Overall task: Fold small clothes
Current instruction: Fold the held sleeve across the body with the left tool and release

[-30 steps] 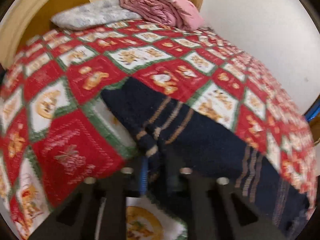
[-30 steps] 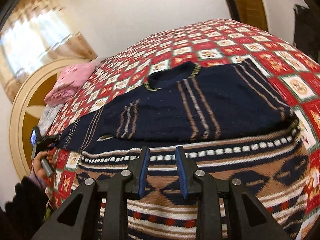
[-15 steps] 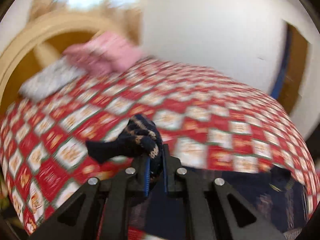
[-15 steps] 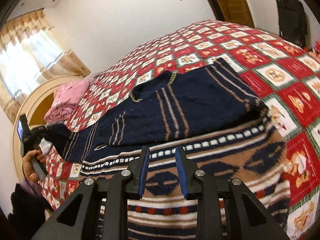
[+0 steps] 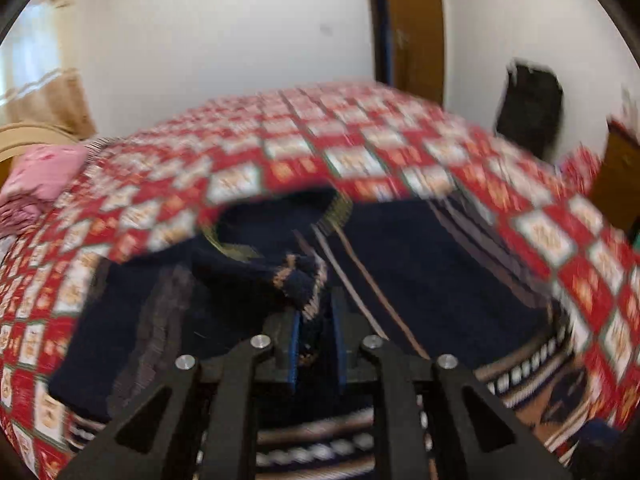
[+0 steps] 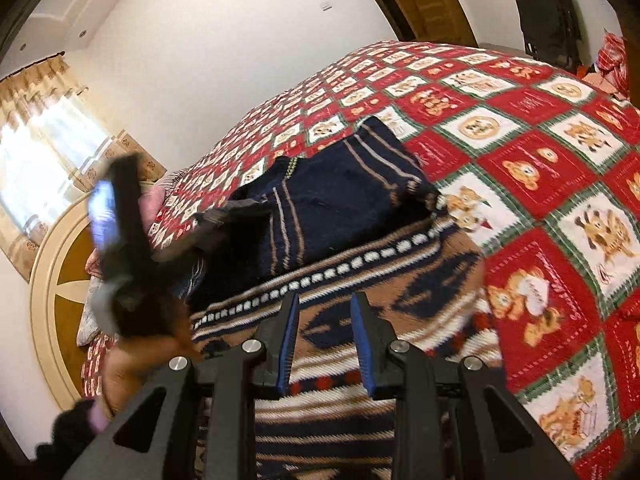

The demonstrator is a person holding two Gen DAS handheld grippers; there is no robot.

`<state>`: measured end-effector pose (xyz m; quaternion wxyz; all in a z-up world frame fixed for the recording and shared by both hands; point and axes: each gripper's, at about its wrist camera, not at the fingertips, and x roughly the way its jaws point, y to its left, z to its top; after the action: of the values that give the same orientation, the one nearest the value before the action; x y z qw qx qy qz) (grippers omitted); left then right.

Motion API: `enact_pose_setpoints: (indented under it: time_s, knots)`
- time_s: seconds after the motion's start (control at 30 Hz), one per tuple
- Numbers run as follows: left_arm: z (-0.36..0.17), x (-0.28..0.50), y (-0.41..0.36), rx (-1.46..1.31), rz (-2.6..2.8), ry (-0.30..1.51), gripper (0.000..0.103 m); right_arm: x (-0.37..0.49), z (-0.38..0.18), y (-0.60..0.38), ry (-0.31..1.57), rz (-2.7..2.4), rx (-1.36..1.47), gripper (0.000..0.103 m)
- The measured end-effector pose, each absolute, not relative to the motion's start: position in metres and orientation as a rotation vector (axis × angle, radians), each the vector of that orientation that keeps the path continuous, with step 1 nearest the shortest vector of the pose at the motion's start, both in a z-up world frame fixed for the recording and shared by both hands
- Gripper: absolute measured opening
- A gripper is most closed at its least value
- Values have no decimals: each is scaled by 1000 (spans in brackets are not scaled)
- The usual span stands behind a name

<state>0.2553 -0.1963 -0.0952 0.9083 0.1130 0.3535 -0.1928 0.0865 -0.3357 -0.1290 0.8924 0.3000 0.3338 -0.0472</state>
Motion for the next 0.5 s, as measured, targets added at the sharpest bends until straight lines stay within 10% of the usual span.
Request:
enact_pose_setpoints:
  time_s: [0.13,0.2,0.3,0.5]
  knots:
    - [-101,235,-195,279,-449,777,33,79,-130,-340,685,-101,631,29]
    - [-83,220,-173,235,-448,734,64,80,-128,-340,670,-89,641,30]
    - [-59,197,-131,170,-420,669,92,88,-116,-333,631,-30,648,70]
    - [-48,178,-39,75,-272,640,97,138,-92,-304,576,177,619,77]
